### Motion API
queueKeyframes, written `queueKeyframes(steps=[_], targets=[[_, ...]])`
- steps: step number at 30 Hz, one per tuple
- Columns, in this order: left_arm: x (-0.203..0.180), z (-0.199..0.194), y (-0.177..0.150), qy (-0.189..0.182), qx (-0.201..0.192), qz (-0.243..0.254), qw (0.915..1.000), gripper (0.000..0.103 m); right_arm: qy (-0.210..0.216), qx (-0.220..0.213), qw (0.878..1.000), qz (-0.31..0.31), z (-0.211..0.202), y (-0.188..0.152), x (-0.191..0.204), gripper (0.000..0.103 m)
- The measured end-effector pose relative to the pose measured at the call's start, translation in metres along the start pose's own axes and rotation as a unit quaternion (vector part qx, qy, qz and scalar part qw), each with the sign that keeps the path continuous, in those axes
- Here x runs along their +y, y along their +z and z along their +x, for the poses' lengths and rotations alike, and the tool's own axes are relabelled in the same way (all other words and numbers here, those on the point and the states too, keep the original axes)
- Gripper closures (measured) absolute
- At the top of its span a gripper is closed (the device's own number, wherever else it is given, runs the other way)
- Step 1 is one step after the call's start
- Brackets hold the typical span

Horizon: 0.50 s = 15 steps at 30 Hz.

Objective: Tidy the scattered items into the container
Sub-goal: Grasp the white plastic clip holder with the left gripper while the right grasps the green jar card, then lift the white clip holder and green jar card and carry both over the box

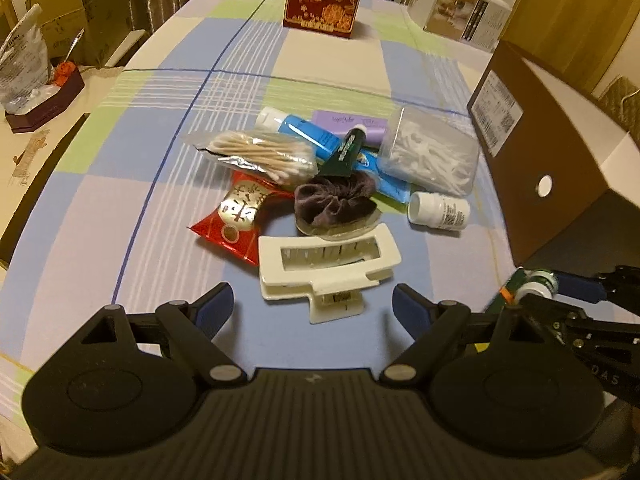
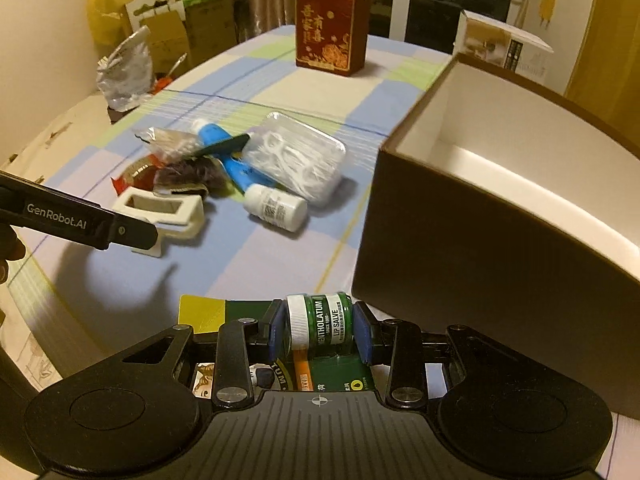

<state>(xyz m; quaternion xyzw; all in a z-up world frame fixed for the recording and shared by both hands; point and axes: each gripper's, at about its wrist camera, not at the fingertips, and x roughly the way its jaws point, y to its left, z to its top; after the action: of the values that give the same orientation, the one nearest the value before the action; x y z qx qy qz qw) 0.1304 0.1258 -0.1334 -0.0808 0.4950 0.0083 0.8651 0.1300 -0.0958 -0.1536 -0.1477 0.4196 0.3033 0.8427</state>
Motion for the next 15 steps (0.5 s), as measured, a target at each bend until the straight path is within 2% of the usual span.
queueKeyframes(steps=[1, 3, 6, 9, 14, 15], targets=[[0.000, 0.002, -0.001, 0.002, 0.004, -0.003, 1.0000, 0.023, 0.000, 0.003, 1.000, 0.000, 0.001, -0.001, 0.000, 0.064], [-0.001, 0.004, -0.001, 0.004, 0.008, -0.010, 0.9999, 0.037, 0.001, 0.007, 1.000, 0.002, 0.003, -0.003, -0.001, 0.064], [-0.001, 0.008, -0.001, 0.012, 0.009, -0.018, 0.9997, 0.048, 0.000, 0.008, 1.000, 0.005, 0.005, -0.005, -0.003, 0.064], [-0.002, 0.011, 0.001, 0.012, 0.006, -0.028, 0.9995, 0.050, -0.001, 0.008, 1.000, 0.005, 0.006, -0.006, -0.003, 0.064], [-0.013, 0.015, 0.002, 0.019, -0.005, -0.010, 0.9998, 0.049, -0.005, 0.005, 1.000, 0.007, 0.008, -0.007, -0.003, 0.064], [-0.015, 0.016, 0.002, 0.021, -0.007, -0.007, 0.9997, 0.051, -0.006, 0.004, 1.000, 0.008, 0.008, -0.007, -0.003, 0.064]])
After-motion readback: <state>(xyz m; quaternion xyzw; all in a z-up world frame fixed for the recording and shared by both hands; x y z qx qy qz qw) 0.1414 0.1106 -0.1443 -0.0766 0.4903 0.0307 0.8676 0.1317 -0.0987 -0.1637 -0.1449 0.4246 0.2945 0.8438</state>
